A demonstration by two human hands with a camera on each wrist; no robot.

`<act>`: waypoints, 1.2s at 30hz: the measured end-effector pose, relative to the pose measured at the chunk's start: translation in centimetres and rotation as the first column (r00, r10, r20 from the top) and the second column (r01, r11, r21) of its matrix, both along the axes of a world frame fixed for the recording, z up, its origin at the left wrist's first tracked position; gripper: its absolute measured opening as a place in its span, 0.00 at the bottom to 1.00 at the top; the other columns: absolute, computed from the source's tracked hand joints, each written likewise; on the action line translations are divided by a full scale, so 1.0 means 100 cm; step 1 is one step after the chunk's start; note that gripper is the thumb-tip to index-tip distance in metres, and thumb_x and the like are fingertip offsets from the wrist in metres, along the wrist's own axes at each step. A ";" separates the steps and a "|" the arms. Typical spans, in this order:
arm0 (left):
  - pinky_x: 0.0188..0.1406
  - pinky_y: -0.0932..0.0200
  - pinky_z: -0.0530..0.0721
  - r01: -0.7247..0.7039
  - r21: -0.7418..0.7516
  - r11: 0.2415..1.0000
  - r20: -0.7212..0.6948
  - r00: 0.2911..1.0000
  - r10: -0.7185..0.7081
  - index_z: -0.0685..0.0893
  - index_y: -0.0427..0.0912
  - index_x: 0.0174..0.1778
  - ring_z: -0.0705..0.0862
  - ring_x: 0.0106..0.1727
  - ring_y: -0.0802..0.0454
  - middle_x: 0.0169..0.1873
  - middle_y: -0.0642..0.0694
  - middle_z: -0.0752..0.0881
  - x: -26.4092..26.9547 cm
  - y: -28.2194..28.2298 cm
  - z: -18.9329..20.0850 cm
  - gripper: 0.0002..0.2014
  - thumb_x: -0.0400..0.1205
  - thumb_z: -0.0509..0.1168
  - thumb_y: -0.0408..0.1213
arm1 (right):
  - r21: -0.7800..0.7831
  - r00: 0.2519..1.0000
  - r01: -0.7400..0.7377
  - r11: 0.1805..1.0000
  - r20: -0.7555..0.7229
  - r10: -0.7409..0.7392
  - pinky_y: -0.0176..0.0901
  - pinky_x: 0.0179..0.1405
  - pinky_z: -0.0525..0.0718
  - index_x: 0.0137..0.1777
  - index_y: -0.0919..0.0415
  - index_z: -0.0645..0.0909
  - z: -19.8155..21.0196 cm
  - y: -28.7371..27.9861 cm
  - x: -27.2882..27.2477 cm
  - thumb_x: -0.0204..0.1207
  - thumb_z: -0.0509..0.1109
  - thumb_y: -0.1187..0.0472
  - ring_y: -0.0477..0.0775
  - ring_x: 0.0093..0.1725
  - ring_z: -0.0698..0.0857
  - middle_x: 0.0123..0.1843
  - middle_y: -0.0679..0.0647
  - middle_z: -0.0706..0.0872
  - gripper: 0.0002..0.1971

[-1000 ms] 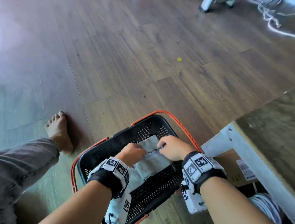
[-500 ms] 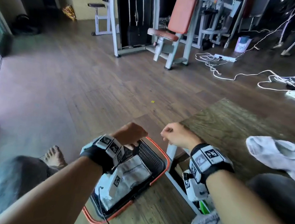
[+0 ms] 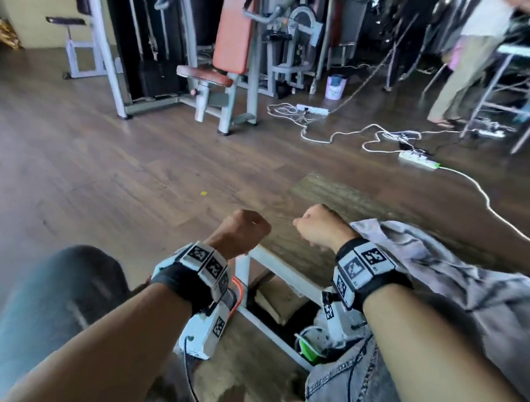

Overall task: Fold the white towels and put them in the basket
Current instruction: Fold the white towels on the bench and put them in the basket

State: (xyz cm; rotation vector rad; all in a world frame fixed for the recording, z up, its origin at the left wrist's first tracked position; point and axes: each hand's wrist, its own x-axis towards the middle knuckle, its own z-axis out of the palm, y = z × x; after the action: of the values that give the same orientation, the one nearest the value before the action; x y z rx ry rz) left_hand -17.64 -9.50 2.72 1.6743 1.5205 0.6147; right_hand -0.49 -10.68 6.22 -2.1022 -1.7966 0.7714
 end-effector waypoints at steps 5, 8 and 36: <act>0.35 0.57 0.87 0.112 -0.037 0.993 0.011 0.994 -0.112 0.86 0.49 0.33 0.90 0.39 0.42 0.39 0.43 0.90 0.048 0.011 -0.020 0.07 0.75 0.66 0.43 | -0.068 0.989 0.135 0.988 0.075 -0.130 0.41 0.26 0.70 0.33 0.62 0.69 -0.004 -0.022 0.035 0.81 0.60 0.62 0.54 0.25 0.70 0.27 0.54 0.71 0.14; 0.39 0.54 0.87 0.212 -0.046 0.976 0.021 0.977 -0.212 0.87 0.47 0.37 0.88 0.39 0.43 0.41 0.42 0.91 0.084 0.021 -0.031 0.06 0.76 0.66 0.41 | -0.074 0.975 0.185 0.980 0.136 -0.174 0.42 0.28 0.72 0.53 0.62 0.75 -0.011 -0.031 0.065 0.81 0.58 0.65 0.54 0.28 0.73 0.33 0.56 0.74 0.06; 0.30 0.55 0.77 0.569 0.497 0.655 -0.110 0.790 -0.604 0.76 0.41 0.51 0.84 0.33 0.37 0.32 0.45 0.85 0.223 0.052 -0.047 0.07 0.78 0.62 0.36 | 0.227 0.932 0.113 0.967 0.313 -0.182 0.56 0.70 0.70 0.64 0.44 0.80 -0.058 -0.032 0.194 0.72 0.70 0.48 0.57 0.69 0.63 0.72 0.47 0.69 0.19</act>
State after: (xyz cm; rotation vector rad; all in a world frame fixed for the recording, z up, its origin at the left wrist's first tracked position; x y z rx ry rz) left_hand 4.66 -4.32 -1.96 2.3754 0.6844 0.7315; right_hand 18.95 -13.91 0.39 -2.2954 -1.7550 0.1874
